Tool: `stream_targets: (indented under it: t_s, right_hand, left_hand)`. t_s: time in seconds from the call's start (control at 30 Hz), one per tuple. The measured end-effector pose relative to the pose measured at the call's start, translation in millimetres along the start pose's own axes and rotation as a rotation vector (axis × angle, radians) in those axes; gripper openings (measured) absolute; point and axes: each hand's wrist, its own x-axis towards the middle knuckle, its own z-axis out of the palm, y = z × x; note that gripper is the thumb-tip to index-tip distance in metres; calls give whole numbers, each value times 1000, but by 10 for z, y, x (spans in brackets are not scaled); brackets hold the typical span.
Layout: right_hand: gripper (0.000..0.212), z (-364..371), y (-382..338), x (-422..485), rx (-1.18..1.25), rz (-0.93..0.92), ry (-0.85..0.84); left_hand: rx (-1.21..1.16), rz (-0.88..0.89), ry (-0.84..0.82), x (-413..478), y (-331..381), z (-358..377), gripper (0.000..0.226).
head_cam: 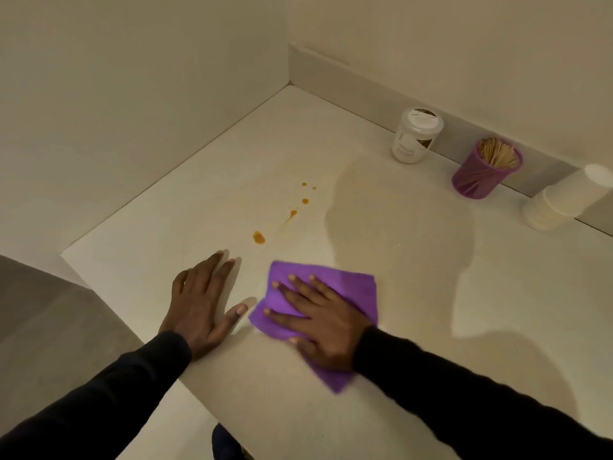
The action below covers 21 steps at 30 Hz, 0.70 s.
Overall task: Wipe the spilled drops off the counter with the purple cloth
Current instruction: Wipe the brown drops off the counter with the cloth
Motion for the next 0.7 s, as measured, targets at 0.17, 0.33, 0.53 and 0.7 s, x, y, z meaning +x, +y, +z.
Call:
stream_targets:
  t_s: [0.17,0.33,0.53,0.7]
  right_hand:
    - [59,-253,1543,-175,-111,393,118]
    - [62,-384,1377,637,-37,1051,165]
    - [63,-336,1365,840,-11,530,122]
    - [60,-520,1801,1422,-65,910,128]
  left_hand:
    - [14,-16,-17,2,-1,6,84]
    - [17,-17,-24,8,-35,30,86]
    - [13,-10,-19,26,-75,62,85]
    - [33,-5,-17,35,-104,109,85]
